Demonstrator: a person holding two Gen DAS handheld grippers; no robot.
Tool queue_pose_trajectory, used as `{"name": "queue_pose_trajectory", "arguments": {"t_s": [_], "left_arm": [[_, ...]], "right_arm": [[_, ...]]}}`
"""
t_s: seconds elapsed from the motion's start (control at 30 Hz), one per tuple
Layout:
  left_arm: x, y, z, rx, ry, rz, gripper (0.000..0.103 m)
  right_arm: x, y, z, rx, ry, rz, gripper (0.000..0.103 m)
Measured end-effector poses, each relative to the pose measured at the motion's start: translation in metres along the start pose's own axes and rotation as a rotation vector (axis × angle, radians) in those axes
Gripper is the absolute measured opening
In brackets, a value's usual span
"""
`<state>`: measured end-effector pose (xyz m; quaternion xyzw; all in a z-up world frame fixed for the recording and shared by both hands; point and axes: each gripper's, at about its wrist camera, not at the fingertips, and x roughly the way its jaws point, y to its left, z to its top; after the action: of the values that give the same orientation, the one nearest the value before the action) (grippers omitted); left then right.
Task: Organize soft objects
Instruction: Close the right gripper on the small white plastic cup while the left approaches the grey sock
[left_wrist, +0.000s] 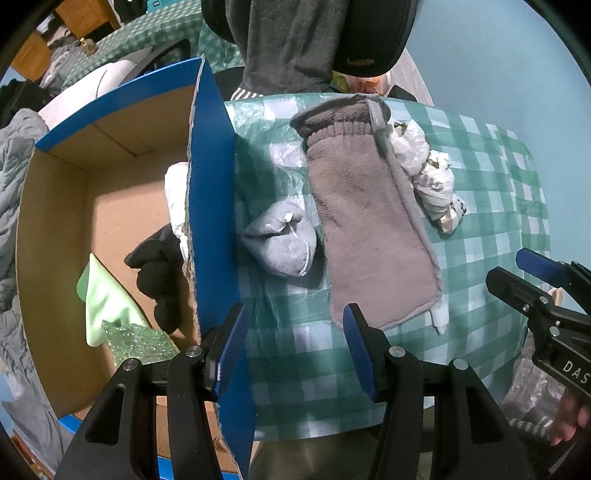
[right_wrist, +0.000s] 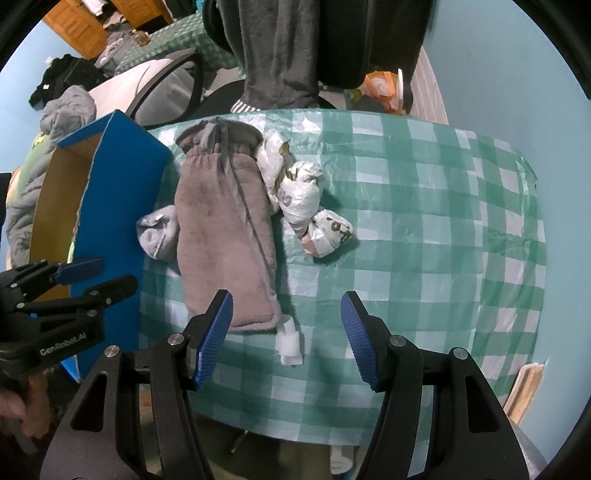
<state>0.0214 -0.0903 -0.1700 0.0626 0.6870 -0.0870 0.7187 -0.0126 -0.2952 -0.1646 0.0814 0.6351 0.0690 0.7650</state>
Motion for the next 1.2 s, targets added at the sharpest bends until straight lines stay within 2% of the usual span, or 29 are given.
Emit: {"name": "queue_pose_trajectory", "arguments": {"t_s": [0.5,0.67,0.93,1.2], "left_arm": [[0.006,0.022,-0.005,-0.04,0.006,0.021,0.055],[0.007,0.017,-0.012,-0.004,0.004,0.028,0.061],[0.018,-0.001,-0.027,0.075,0.015,0.053,0.061],[0.023,-0.014,-0.029,0.098,0.009,0.057,0.063]], "right_arm": [[0.024,-0.001,-0.019,0.001,0.052,0.0,0.062],[0.037,-0.004,-0.031,-0.001,0.075,-0.004,0.062],[0.058,-0.01,-0.05,-0.006,0.104,-0.008,0.062],[0.07,-0.008,-0.055,-0.035,0.096,-0.047,0.062]]}}
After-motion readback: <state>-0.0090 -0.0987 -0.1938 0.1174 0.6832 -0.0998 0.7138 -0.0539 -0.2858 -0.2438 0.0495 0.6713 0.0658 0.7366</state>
